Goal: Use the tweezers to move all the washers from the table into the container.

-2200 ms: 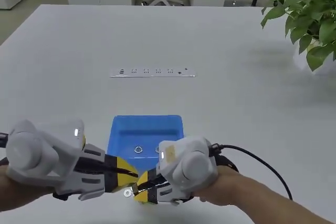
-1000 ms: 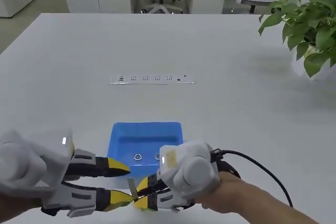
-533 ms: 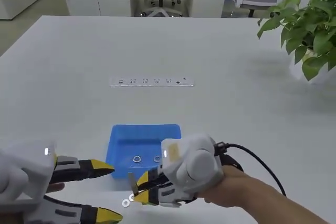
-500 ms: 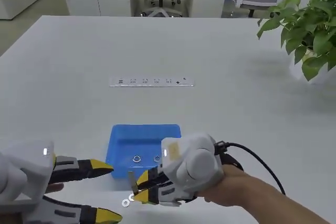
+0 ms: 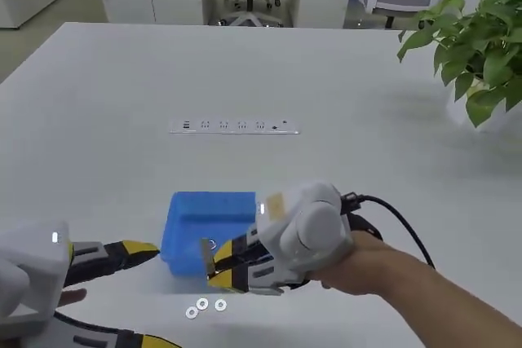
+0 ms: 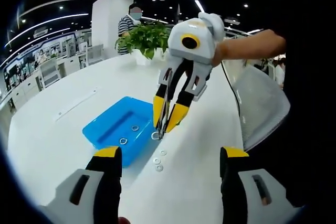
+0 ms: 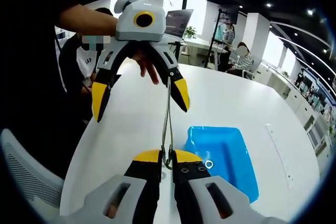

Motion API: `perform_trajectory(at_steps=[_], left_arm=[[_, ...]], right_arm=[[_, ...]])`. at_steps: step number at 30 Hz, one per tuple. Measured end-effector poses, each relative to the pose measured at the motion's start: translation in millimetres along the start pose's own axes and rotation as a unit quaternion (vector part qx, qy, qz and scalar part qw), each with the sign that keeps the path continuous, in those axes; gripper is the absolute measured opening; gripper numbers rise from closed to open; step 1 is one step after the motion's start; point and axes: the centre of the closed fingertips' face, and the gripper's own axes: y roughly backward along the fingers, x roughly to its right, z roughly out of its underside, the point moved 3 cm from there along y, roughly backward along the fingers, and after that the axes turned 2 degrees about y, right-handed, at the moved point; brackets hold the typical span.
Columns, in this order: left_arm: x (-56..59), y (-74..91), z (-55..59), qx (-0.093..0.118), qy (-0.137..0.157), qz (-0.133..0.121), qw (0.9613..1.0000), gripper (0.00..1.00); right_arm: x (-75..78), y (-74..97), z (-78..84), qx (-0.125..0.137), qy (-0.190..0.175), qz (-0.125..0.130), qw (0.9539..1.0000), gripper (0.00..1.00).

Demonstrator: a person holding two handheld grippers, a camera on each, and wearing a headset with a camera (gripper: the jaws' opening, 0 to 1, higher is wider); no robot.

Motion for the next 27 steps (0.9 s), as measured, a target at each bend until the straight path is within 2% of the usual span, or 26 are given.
perform_trajectory(at_steps=[8,12,27], left_arm=[[0.4,1.5,0.4,0.004,0.006,-0.012,0.9999,0.96],[0.2,2.6,0.5,0.006,0.010,-0.013,0.9999,0.99],[-4.4,5.8,-4.1,0.018,0.026,-0.026,0.9992,0.99]], right_arm=[[11.0,7.5,-4.4,0.007,0.002,0.010,0.9999,0.08],[17.8,9.8,-4.9,0.008,0.003,0.015,0.9999,0.08],[43.2,9.5,-1.8,0.014,0.007,0.026,0.9995,0.08]])
